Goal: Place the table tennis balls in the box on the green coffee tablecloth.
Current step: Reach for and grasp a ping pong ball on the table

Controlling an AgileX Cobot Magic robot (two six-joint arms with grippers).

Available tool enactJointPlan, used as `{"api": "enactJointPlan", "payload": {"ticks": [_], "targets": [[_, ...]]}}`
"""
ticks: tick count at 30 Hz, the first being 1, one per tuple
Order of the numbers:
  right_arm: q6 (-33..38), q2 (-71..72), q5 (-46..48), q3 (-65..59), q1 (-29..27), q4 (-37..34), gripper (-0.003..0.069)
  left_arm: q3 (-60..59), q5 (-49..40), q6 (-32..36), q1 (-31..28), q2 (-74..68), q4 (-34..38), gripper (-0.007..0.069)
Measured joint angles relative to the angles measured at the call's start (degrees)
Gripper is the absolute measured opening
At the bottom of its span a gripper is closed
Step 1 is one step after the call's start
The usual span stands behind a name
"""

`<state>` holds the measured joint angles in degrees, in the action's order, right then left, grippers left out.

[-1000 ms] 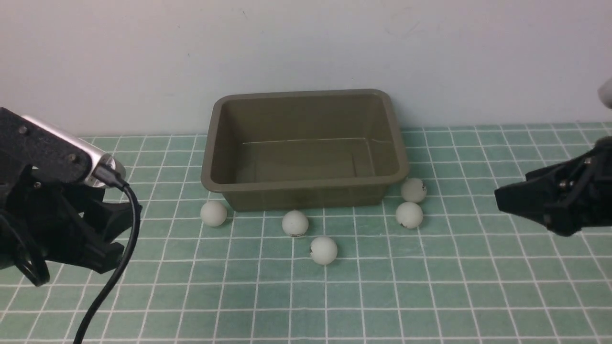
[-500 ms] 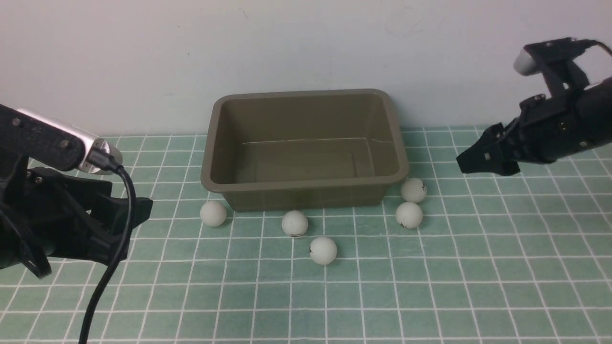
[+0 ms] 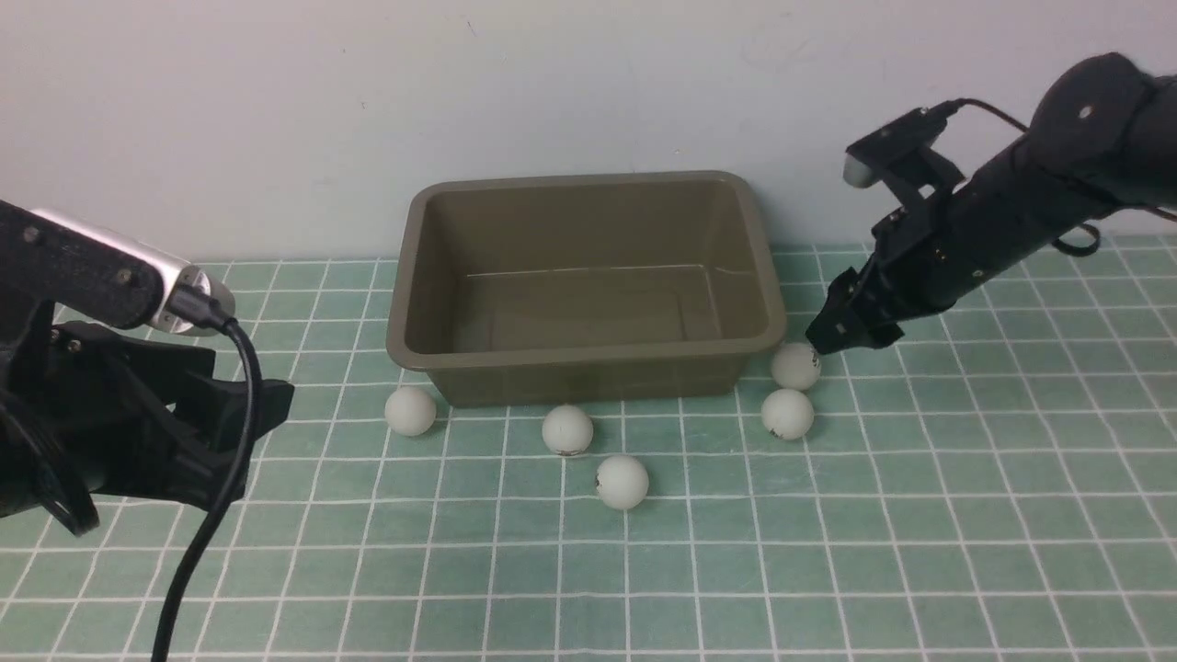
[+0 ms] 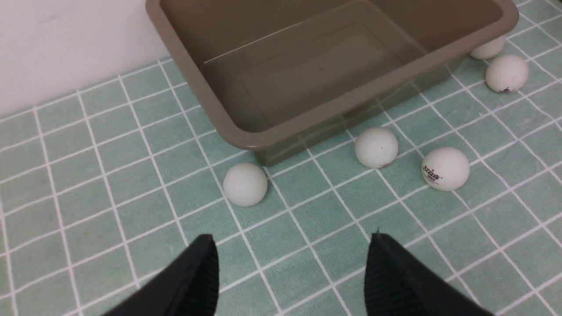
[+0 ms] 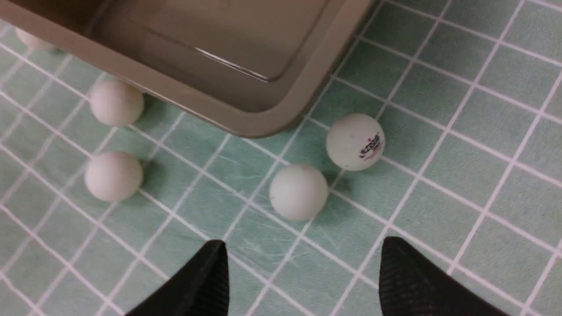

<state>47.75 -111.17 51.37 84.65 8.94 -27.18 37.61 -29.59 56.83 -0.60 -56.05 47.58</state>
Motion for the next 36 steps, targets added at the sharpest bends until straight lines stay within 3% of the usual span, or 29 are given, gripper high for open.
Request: {"api": "enactJointPlan", "payload": {"ticks": [27, 31, 36], "targets": [[0.0, -15.2, -3.6, 8.2, 0.4, -3.4, 0.042, 0.0, 0.0, 0.0, 0.0, 0.0, 0.0, 0.0406], [0.0, -15.8, -3.8, 8.2, 0.4, -3.9, 0.0368, 0.0, 0.0, 0.0, 0.0, 0.0, 0.0, 0.0406], [-0.2, -15.8, -3.9, 9.4, 0.4, -2.6, 0.0363, 0.0, 0.0, 0.0, 0.0, 0.0, 0.0, 0.0406]]}}
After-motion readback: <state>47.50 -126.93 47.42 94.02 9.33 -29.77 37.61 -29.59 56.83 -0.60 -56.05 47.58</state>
